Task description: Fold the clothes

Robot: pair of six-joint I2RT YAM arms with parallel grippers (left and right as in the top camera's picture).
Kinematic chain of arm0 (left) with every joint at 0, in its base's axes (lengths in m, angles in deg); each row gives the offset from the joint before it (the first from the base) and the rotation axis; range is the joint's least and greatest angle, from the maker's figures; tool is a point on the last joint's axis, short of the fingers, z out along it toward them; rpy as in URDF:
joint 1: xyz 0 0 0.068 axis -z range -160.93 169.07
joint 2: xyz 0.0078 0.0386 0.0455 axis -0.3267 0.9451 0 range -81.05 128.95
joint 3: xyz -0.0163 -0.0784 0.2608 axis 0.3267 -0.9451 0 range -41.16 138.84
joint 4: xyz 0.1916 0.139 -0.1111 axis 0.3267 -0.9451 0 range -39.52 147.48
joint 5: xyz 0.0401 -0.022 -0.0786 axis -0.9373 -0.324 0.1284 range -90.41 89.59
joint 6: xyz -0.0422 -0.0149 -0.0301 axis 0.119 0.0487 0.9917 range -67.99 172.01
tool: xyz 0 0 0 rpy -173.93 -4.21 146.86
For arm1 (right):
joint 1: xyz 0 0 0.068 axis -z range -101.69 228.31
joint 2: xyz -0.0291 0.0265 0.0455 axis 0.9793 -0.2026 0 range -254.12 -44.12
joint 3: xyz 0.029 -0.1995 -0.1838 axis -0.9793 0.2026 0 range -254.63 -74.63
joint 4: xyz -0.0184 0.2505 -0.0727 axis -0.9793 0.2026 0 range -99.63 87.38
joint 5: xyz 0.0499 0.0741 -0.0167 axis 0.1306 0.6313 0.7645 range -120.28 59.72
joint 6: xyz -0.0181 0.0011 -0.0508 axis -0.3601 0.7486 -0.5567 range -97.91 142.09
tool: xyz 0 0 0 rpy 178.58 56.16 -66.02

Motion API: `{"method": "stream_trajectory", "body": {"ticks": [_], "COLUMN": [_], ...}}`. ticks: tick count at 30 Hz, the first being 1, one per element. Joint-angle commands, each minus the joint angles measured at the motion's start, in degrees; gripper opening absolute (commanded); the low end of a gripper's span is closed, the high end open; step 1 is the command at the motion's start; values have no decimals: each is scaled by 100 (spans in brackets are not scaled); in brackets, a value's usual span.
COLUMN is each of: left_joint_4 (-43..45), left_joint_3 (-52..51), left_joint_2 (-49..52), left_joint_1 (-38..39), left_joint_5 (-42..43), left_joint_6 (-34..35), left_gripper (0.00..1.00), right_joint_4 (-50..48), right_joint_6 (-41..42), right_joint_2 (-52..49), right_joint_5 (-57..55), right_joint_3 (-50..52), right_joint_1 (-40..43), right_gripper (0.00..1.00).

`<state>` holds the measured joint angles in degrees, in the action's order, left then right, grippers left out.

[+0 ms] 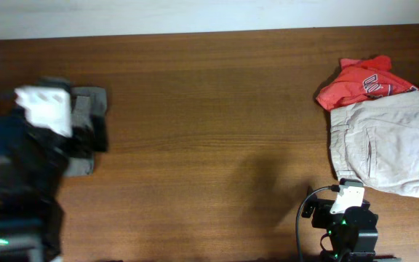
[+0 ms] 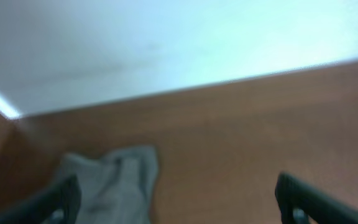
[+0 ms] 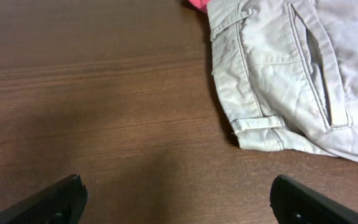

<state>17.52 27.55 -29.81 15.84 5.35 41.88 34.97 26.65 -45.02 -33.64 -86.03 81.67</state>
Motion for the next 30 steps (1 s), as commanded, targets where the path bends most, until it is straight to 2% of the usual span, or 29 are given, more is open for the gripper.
{"method": "stream_trajectory", "body": {"ticks": [1,5,9,16,26,30], "left_joint_4": [643,1379,1731,1880,1974,2184], "left_joint_3": [-1401,-2898,-4122,-5506,-6238,-6269], "left_joint_2": [-852,-1764,-2695,-4188,-5101,-5095], "left_joint_1": [319,535,597,612,743,758], "left_joint_5": [61,70,87,83,107,109], "left_joint_6": [-400,-450,-236,302,356,365], "left_gripper": [99,99,99,99,99,99], "right_joint_4": [-22,-22,-22,-22,-22,-22], "right_joint_6": [61,61,61,61,61,61], "right_joint_2": [55,55,55,55,55,55], "right_joint_5": [15,15,15,15,15,15], "right_joint_3": [28,28,28,28,28,28], "right_joint_1": [48,48,48,48,48,48], "right_gripper": [99,99,99,99,99,99]}}
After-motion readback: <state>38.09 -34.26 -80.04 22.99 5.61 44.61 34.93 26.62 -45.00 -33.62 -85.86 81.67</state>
